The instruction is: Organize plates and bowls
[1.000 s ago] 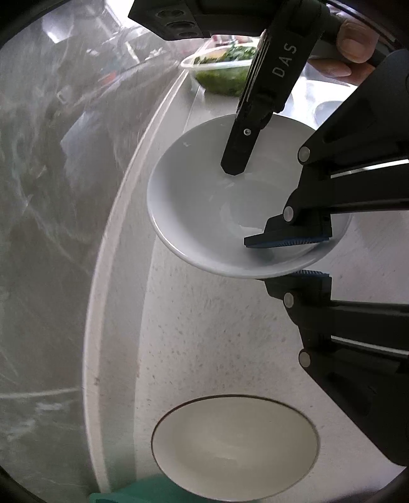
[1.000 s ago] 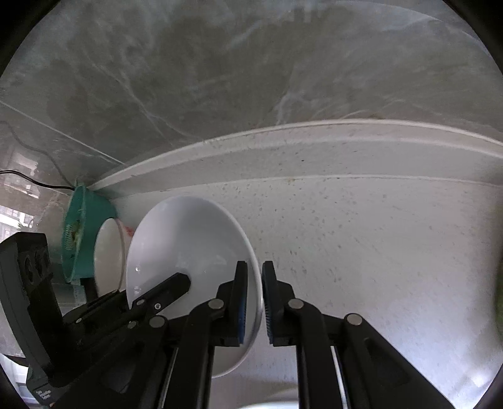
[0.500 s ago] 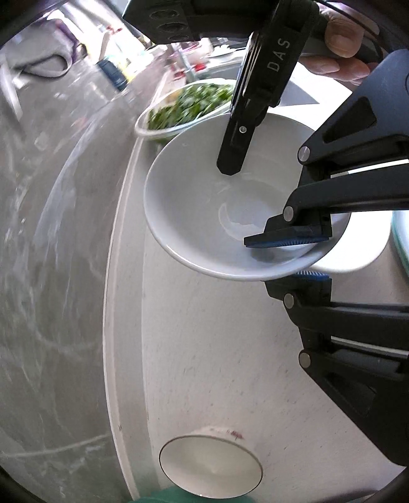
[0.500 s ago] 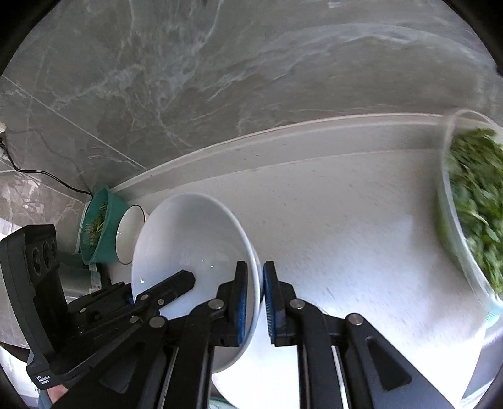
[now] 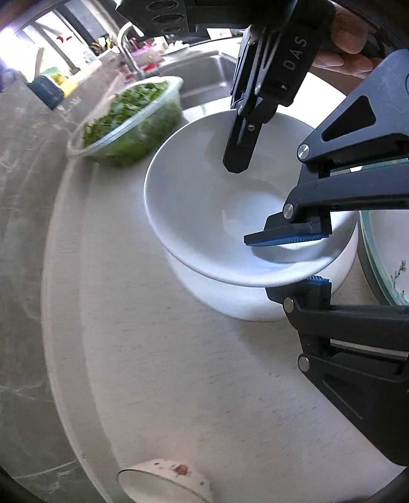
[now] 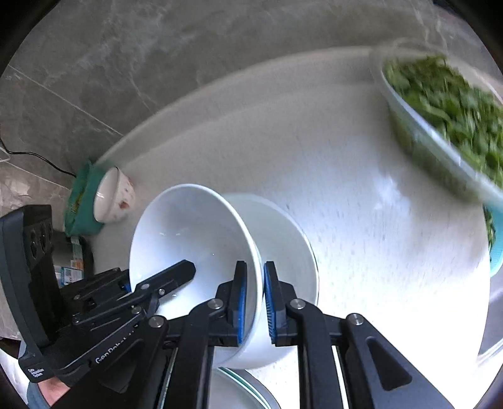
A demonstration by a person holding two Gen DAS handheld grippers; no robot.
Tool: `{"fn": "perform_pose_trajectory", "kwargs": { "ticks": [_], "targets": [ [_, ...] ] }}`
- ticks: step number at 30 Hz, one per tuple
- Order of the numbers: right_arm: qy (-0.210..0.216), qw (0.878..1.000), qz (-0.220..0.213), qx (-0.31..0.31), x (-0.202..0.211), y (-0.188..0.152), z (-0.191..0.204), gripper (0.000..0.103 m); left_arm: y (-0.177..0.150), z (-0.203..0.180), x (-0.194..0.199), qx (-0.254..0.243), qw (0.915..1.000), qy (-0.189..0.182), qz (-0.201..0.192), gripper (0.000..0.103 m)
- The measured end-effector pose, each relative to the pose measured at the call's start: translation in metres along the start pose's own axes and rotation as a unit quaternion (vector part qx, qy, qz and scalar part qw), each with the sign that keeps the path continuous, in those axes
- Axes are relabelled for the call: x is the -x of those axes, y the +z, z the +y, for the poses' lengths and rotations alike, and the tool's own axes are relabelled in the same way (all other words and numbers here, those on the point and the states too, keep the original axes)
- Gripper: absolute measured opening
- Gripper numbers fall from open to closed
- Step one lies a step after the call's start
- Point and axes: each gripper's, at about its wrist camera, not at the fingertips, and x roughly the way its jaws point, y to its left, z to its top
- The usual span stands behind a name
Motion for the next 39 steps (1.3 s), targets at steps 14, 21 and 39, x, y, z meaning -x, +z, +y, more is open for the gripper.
{"fn": "perform_pose_trajectory", "kwargs": {
  "ticks": [14,21,39],
  "targets": [
    [-0.028,0.999,0.021,0.006,-0.030,-0.017,-0.006,0.014,-0.016,0.005,-0.032,-0.008,0.9995,0.026,0.016,0.014],
    [-0.047,0.998,0.019,0.024,-0.037,-0.015,-0.002,0.012,-0.006,-0.002,-0.038,-0.020,0.9987,0.047,0.010,0.021],
    [-0.044,0.998,0.018,0.034,-0.035,-0.010,-0.005,0.014,-0.003,0.003,-0.026,0.008,0.9997,-0.012,-0.019,0.050]
  ]
}}
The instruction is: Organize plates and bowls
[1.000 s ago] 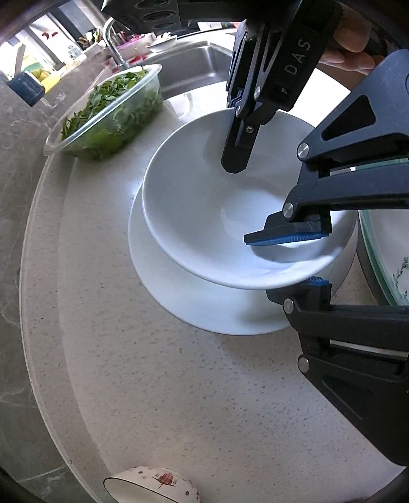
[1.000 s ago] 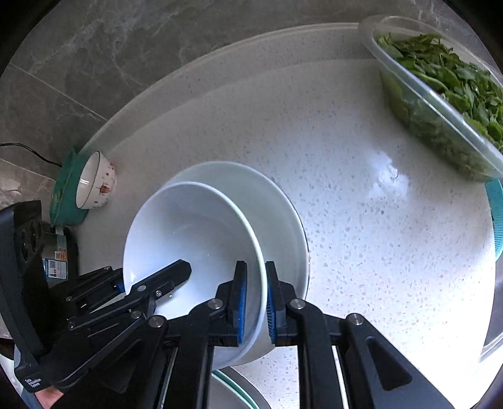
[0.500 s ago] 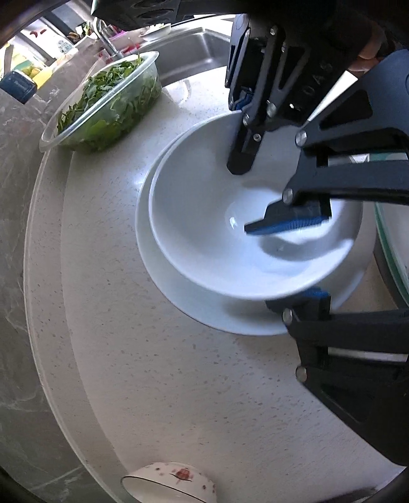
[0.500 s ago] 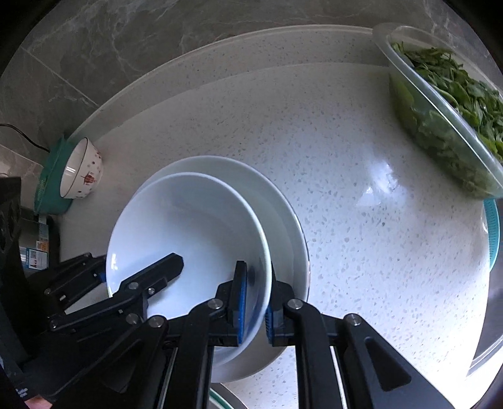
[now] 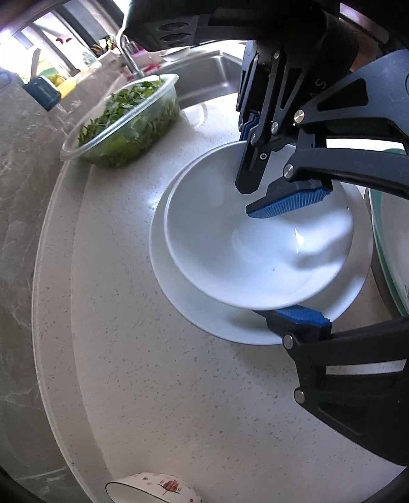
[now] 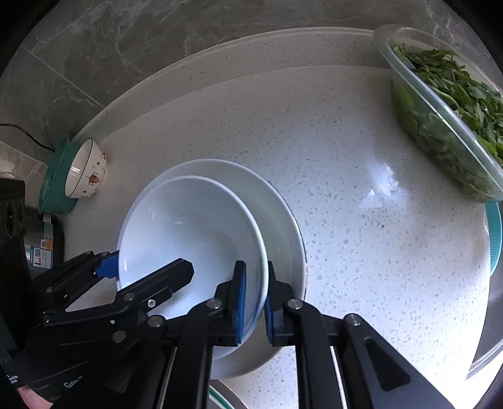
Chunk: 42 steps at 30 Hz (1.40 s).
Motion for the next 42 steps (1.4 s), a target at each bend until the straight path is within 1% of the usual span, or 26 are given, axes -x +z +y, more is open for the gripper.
{"fn": "perform_pose_trajectory", "kwargs": {
  "ticks": [2,3,4,5,6,8,9,10,11,13,15,17,18,19,20,21,23,26,27,29,31,33,35,37,39,42],
  "targets": [
    [-0.003,1.000,-0.002,0.005,0.004,0.002,0.001,0.018,0.001,-0.001,0.006,-0.003,0.9999,0.003,-0.010,0.053],
    [-0.004,1.000,-0.003,0.005,0.005,0.002,0.001,0.019,0.002,-0.001,0.009,-0.002,0.9999,0.003,-0.014,0.058],
    [-0.004,1.000,-0.005,0.004,0.009,0.003,0.001,0.021,0.003,0.000,0.014,0.001,0.9998,0.006,-0.019,0.065],
    [-0.003,1.000,-0.007,0.003,0.012,0.004,-0.001,0.031,0.003,0.003,0.018,0.008,0.9997,-0.005,-0.022,0.067],
    [-0.005,1.000,-0.008,0.002,0.014,0.004,-0.002,0.033,0.003,0.005,0.022,0.012,0.9995,-0.015,-0.024,0.070],
    [0.006,1.000,-0.009,0.000,0.020,0.005,-0.003,0.043,0.005,0.005,0.030,0.015,0.9991,-0.023,-0.033,0.078],
    [0.006,1.000,-0.009,0.001,0.023,0.005,-0.002,0.045,0.004,0.006,0.036,0.015,0.9989,-0.019,-0.039,0.090],
    [0.003,1.000,-0.010,0.004,0.026,0.005,0.000,0.052,0.003,0.009,0.043,0.020,0.9985,-0.021,-0.048,0.098],
    [0.001,1.000,-0.011,0.006,0.031,0.007,0.003,0.059,0.001,0.013,0.051,0.028,0.9976,-0.030,-0.056,0.098],
    [0.013,1.000,-0.017,0.007,0.042,0.010,0.008,0.064,-0.003,0.022,0.066,0.045,0.9957,-0.041,-0.070,0.098],
    [0.023,0.999,-0.024,0.010,0.055,0.016,0.015,0.065,-0.009,0.034,0.085,0.056,0.9930,-0.037,-0.097,0.098],
    [0.047,0.998,-0.034,0.013,0.065,0.029,0.026,0.070,-0.018,0.052,0.104,0.069,0.9895,-0.017,-0.126,0.098],
    [0.067,0.997,-0.041,0.012,0.072,0.037,0.031,0.073,-0.024,0.066,0.113,0.084,0.9860,-0.003,-0.144,0.098],
    [0.100,0.993,-0.053,0.014,0.079,0.048,0.040,0.078,-0.030,0.083,0.121,0.104,0.9812,0.009,-0.162,0.098],
    [0.122,0.990,-0.064,0.018,0.084,0.058,0.049,0.083,-0.035,0.099,0.127,0.123,0.9775,0.019,-0.170,0.099],
    [0.131,0.989,-0.071,0.024,0.086,0.066,0.056,0.084,-0.040,0.118,0.133,0.149,0.9729,0.029,-0.174,0.099],
    [0.138,0.986,-0.081,0.051,0.084,0.085,0.082,0.090,-0.047,0.156,0.141,0.197,0.9621,0.027,-0.187,0.099],
    [0.145,0.982,-0.082,0.091,0.067,0.105,0.123,0.090,-0.051,0.196,0.145,0.258,0.9483,0.047,-0.179,0.099],
    [0.149,0.981,-0.074,0.096,0.058,0.110,0.134,0.090,-0.050,0.205,0.144,0.266,0.9466,0.051,-0.176,0.099],
    [0.143,0.983,-0.056,0.101,0.033,0.121,0.157,0.090,-0.045,0.218,0.140,0.263,0.9478,0.051,-0.174,0.099],
    [0.134,0.983,-0.043,0.116,0.010,0.126,0.174,0.090,-0.037,0.228,0.135,0.258,0.9501,0.062,-0.163,0.099],
    [0.132,0.984,-0.020,0.117,-0.017,0.130,0.187,0.090,-0.032,0.240,0.130,0.249,0.9535,0.053,-0.160,0.099],
    [0.134,0.984,0.006,0.115,-0.042,0.133,0.198,0.089,-0.021,0.250,0.121,0.253,0.9546,0.051,-0.149,0.099],
    [0.122,0.986,0.025,0.111,-0.062,0.136,0.203,0.089,-0.019,0.265,0.112,0.271,0.9521,0.044,-0.135,0.099],
    [0.117,0.987,0.035,0.106,-0.073,0.139,0.202,0.089,-0.017,0.275,0.105,0.282,0.9498,0.061,-0.121,0.099],
    [0.126,0.986,0.059,0.091,-0.090,0.147,0.201,0.083,-0.010,0.287,0.102,0.286,0.9469,0.066,-0.131,0.097]
  ]
}}
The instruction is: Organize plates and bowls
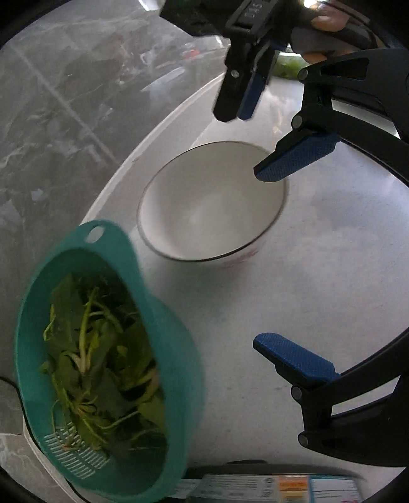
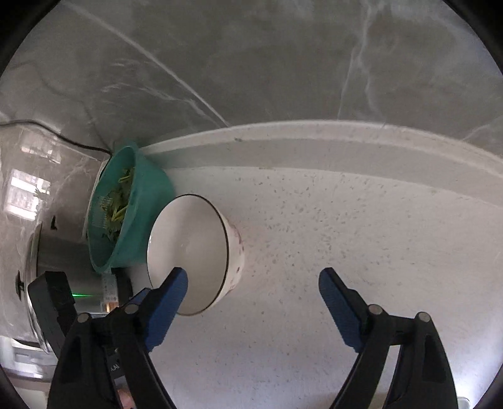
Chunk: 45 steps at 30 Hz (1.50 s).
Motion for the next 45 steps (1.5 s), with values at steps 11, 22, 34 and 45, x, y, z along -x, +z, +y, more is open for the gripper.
{"fn": "perform_pose_trajectory", "kwargs": {
  "ticks": [11,22,34,45],
  "targets": [
    [0.054,0.996,0.031,-0.071,-0.031,0.012,-0.012,0.062,0.022,0.022,-0.026,0.035,0.9992,-0.014,0.013,0.073],
    [0.060,0.994,0.054,-0.070,-0.051,0.017,-0.007,0.029,0.031,0.030,-0.042,0.045,0.9963,-0.064,0.035,0.036],
    [0.075,0.993,0.049,-0.071,-0.052,0.010,0.003,0.020,0.041,0.016,-0.059,0.042,0.9950,-0.074,0.052,0.023],
    [0.074,0.994,0.033,-0.075,-0.028,0.004,-0.005,0.020,0.050,-0.015,-0.062,0.017,0.9954,-0.079,0.051,0.023]
  ]
}}
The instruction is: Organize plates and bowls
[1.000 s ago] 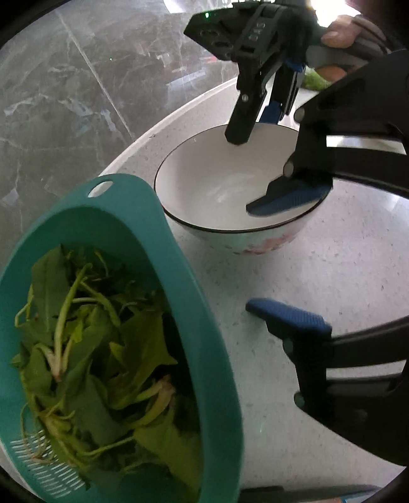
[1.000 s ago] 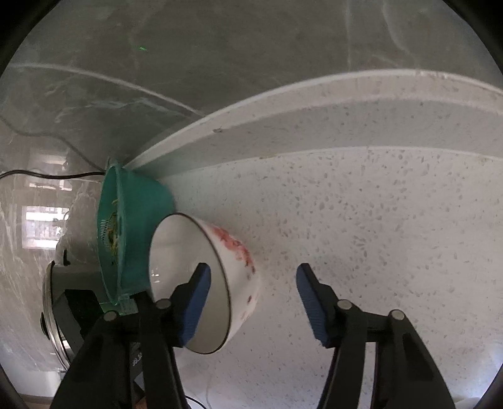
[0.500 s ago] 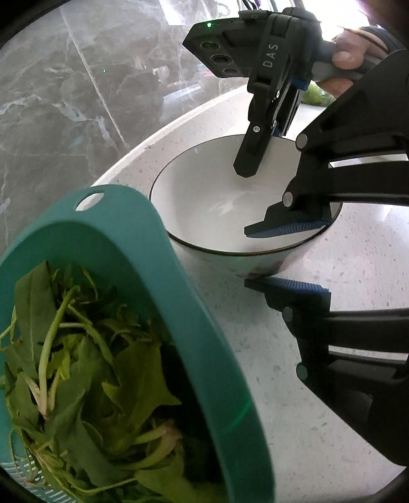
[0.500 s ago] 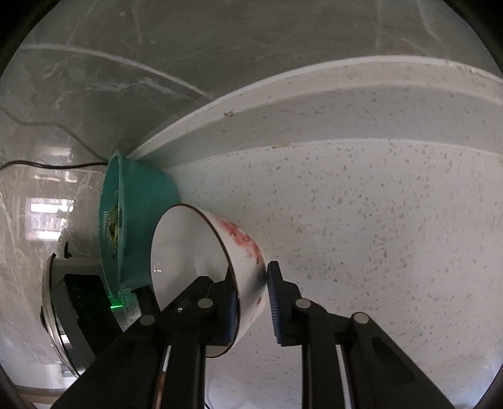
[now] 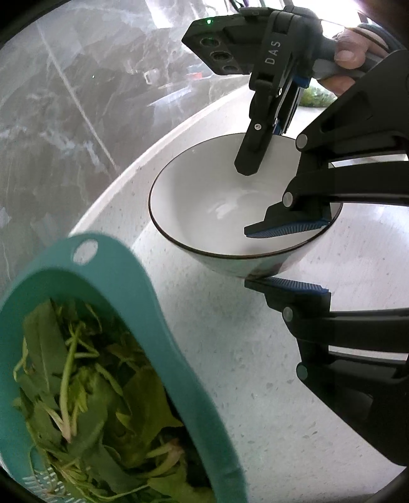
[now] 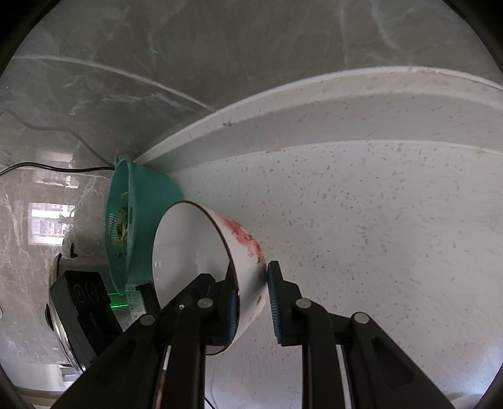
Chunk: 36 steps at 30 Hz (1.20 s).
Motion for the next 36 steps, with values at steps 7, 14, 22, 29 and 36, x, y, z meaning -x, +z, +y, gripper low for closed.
{"fn": "perform_pose_trajectory", "kwargs": {
  "ticks": [7,14,22,29,36],
  "targets": [
    [0.000,1.000,-0.012,0.003,0.031,-0.016,0.001,0.021,-0.008,-0.035,0.013,-0.028,0.9996,-0.004,-0.001,0.023],
    [-0.002,1.000,-0.029,0.001,0.077,-0.049,-0.007,0.021,-0.026,-0.077,0.024,-0.067,0.9976,-0.014,0.011,0.023],
    [-0.008,0.997,-0.073,-0.017,0.144,-0.101,-0.033,0.023,-0.070,-0.150,0.014,-0.129,0.9901,-0.038,0.041,0.023],
    [-0.025,0.992,-0.111,-0.049,0.196,-0.155,-0.077,0.024,-0.115,-0.201,-0.006,-0.184,0.9782,-0.052,0.082,0.023],
    [-0.047,0.987,-0.132,-0.077,0.216,-0.195,-0.111,0.024,-0.162,-0.233,-0.034,-0.219,0.9669,-0.045,0.123,0.023]
  ]
}}
